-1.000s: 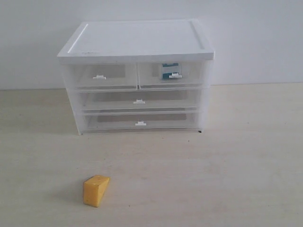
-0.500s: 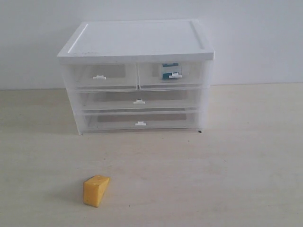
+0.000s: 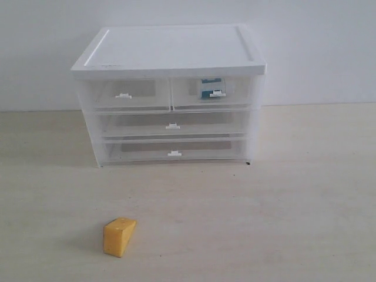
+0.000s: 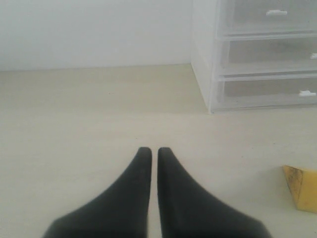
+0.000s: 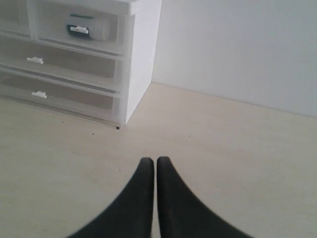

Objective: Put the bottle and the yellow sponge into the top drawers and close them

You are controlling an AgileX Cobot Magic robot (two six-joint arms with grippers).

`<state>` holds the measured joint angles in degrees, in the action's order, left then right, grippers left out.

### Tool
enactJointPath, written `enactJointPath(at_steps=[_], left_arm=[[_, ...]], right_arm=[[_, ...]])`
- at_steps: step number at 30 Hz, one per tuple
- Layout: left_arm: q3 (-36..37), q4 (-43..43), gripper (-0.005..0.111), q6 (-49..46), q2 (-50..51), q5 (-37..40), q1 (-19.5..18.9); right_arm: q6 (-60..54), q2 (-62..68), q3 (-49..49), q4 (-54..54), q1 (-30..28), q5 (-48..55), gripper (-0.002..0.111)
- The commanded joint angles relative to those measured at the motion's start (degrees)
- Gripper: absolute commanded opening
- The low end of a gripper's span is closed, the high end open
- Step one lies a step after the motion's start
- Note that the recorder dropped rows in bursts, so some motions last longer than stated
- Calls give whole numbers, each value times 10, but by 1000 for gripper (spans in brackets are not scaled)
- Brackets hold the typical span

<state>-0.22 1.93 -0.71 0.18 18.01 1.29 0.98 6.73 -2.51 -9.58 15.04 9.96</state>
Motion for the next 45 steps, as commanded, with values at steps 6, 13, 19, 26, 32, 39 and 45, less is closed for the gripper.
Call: enactJointPath(at_steps=[6, 13, 19, 26, 32, 39, 45], left_arm=[[2, -4, 4, -2, -2, -3, -1], [2, -4, 4, -2, -2, -4, -1], [2, -4, 4, -2, -2, -4, -1], [2, -4, 4, -2, -2, -4, -1], [2, -4, 4, -2, -2, -4, -1], [2, -4, 4, -2, -2, -4, -1], [2, 6, 4, -13, -2, -19, -1]], right_arm=[[-41, -67, 25, 79, -9, 33, 0], [-59, -67, 25, 89, -36, 74, 0], [-60, -67, 25, 89, -36, 85, 0], [-60, -67, 25, 89, -36, 85, 0], [-60, -67, 25, 89, -36, 85, 0], [-60, -67, 25, 89, -36, 85, 0], [-60, -67, 25, 89, -36, 85, 0]])
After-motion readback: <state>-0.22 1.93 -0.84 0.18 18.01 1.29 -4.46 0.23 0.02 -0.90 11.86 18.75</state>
